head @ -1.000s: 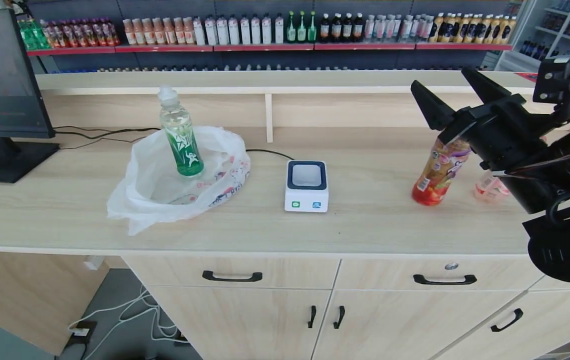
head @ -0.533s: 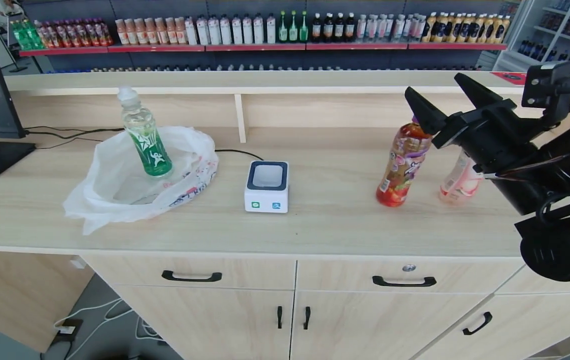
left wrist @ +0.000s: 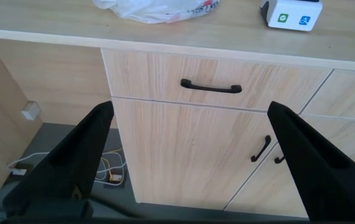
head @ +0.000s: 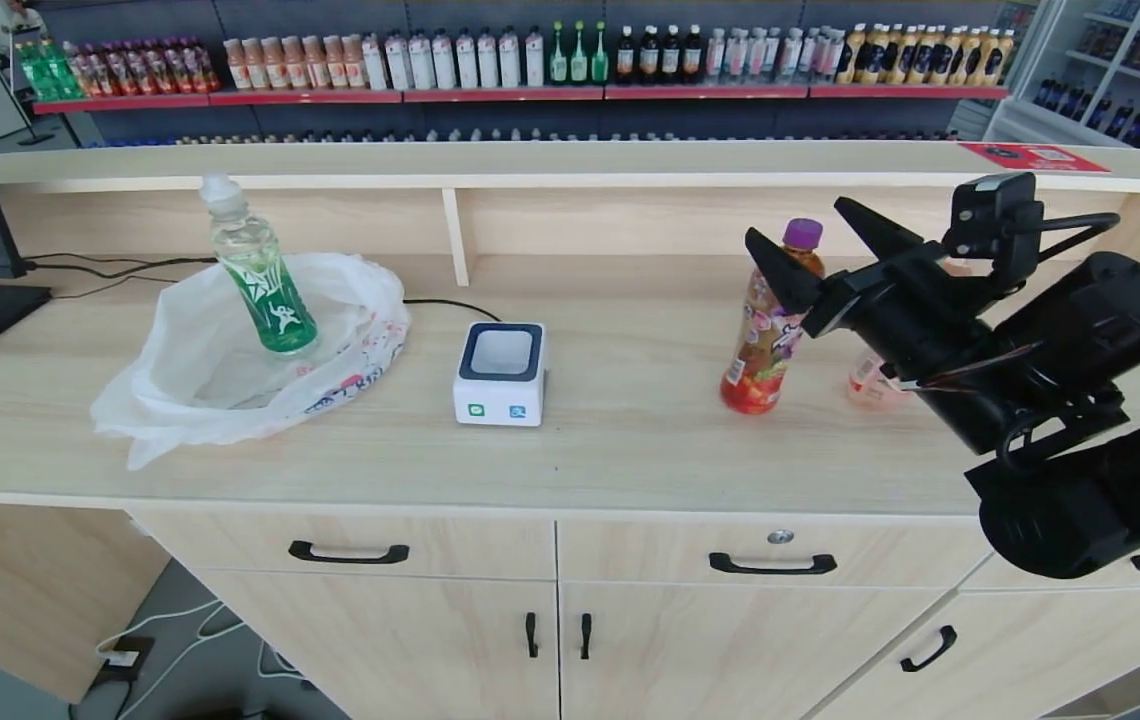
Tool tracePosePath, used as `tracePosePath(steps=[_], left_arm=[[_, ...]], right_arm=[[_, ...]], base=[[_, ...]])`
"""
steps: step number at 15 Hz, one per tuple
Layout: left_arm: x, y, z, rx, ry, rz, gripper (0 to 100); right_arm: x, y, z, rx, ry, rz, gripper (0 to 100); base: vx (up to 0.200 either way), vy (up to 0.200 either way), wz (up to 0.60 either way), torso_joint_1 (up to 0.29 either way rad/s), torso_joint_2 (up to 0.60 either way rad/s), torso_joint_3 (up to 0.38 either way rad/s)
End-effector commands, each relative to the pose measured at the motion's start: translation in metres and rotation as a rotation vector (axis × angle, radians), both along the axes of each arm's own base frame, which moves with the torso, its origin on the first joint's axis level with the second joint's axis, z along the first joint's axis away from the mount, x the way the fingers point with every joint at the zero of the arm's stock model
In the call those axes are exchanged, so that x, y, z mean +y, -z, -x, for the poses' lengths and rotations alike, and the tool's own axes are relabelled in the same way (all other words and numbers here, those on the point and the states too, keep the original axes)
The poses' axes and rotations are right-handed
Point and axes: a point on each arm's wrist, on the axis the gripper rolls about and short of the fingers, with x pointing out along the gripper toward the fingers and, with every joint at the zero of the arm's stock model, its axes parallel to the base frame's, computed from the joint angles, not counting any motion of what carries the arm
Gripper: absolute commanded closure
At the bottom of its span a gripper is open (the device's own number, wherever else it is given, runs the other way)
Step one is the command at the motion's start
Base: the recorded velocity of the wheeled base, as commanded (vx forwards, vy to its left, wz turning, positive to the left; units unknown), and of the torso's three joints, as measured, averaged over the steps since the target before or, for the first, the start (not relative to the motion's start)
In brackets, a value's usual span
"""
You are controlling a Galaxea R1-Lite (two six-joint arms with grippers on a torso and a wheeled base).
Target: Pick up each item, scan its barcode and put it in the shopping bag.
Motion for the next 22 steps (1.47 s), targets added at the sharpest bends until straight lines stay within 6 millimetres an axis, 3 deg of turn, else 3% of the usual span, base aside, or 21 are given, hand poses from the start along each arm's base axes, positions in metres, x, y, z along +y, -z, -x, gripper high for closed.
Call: tracePosePath(steps=[1,5,9,12,19,22], left_arm=[[0.000,0.000,0.000,0.000,0.000,0.000,0],[0.000,0.000,0.000,0.000,0.000,0.000,0],[0.000,0.000,0.000,0.000,0.000,0.000,0],[0.000,0.000,0.000,0.000,0.000,0.000,0],[0.000,0.000,0.000,0.000,0.000,-0.001,0],[0.000,0.000,0.000,0.000,0.000,-0.001,0]], right_arm=[[0.004,0.011,-0.007,0.026,-0.003,0.010,0],[-0.004,0.026,-0.018,0.075,0.057,0.006,0],[-0.012,0.026,-0.027,0.068,0.113,-0.013,0],[-0.017,0.041,-0.036,0.110,0.154,-0.015,0],[-0.011,0.054,-0.044,0.159,0.219,-0.068,0],[0.000,0.059,-0.044,0.180,0.197,-0.078,0]], base=[[0.000,0.000,0.00,0.000,0.00,0.000],[0.000,0.000,0.00,0.000,0.00,0.000],[0.000,0.000,0.00,0.000,0.00,0.000],[0.000,0.000,0.00,0.000,0.00,0.000],[0.000,0.000,0.00,0.000,0.00,0.000],[0.000,0.000,0.00,0.000,0.00,0.000]])
